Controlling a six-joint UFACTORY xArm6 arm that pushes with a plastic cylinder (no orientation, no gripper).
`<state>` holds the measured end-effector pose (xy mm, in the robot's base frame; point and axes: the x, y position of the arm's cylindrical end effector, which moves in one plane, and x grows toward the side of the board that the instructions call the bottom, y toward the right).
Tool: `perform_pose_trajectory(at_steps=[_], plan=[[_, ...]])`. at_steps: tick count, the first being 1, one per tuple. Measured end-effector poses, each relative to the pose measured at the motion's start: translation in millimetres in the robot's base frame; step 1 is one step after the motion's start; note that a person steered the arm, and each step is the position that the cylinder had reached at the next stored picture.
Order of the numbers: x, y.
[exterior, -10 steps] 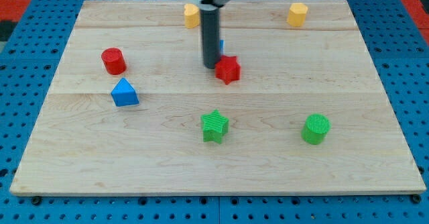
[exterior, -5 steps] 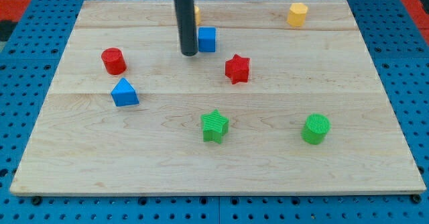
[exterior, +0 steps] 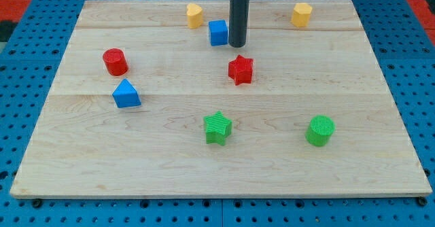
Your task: Place blue cube below yellow hexagon
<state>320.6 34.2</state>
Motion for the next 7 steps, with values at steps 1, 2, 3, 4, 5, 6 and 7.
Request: perform_pose_trajectory(at_steps=[1, 2, 3, 4, 5, 6, 7], plan=[[0.0, -7.2], [0.0, -13.5], [-0.4, -44.1], [-0.4, -45.3], [-0.3, -45.3], [-0.2, -45.3], [0.2, -45.3]])
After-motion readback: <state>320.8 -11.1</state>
